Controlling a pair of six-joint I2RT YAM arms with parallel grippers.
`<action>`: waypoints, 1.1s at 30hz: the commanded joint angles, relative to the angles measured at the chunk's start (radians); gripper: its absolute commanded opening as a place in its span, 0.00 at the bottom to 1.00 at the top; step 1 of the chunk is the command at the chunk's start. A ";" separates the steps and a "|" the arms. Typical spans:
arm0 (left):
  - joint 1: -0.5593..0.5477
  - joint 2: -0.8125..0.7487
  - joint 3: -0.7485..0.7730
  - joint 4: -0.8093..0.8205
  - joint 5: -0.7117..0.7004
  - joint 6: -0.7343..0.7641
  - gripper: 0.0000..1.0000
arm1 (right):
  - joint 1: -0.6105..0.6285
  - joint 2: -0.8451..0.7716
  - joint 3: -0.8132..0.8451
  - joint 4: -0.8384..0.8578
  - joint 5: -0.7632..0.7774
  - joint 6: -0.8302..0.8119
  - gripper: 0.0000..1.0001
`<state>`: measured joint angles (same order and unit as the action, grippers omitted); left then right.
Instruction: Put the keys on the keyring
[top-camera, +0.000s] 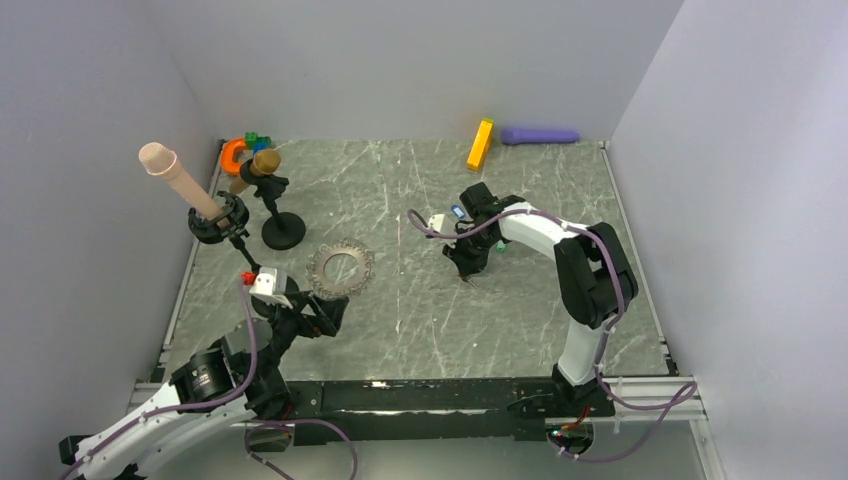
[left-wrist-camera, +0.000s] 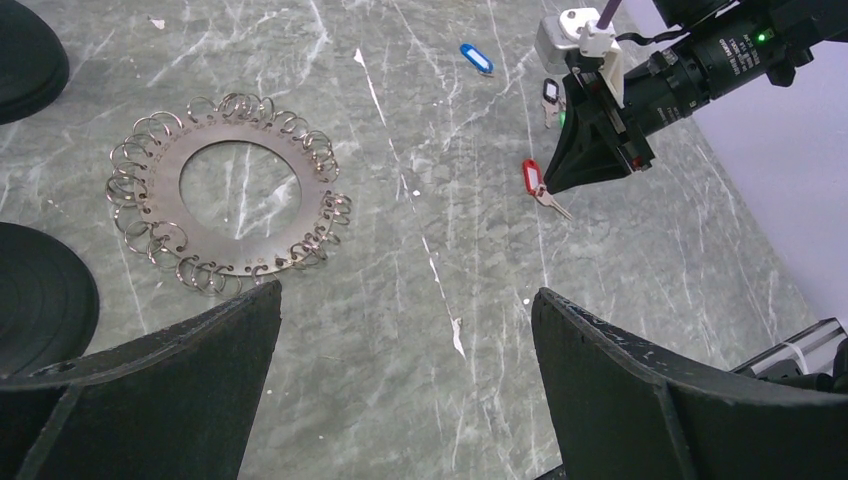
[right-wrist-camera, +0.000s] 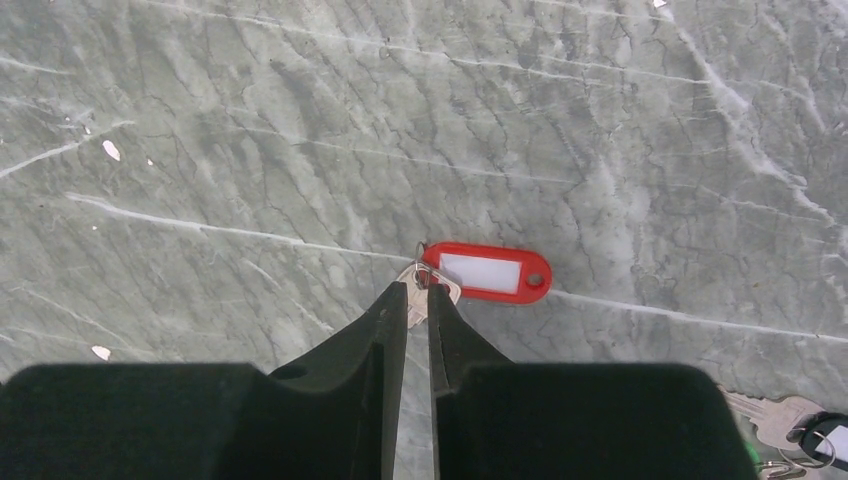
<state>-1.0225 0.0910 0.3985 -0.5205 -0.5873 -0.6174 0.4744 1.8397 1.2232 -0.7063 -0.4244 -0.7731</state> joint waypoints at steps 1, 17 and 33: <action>-0.004 0.015 0.020 0.026 0.014 0.004 0.99 | -0.009 -0.048 0.013 -0.004 -0.020 0.004 0.18; 0.010 0.346 0.172 0.018 0.116 0.076 1.00 | -0.131 -0.184 0.057 -0.070 -0.230 0.014 0.19; 0.473 1.048 0.466 0.006 0.598 0.309 0.99 | -0.249 -0.359 -0.004 -0.033 -0.659 0.090 0.19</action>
<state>-0.5655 1.0500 0.7826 -0.5140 -0.0402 -0.4076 0.2325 1.5120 1.2381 -0.7586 -0.9386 -0.6945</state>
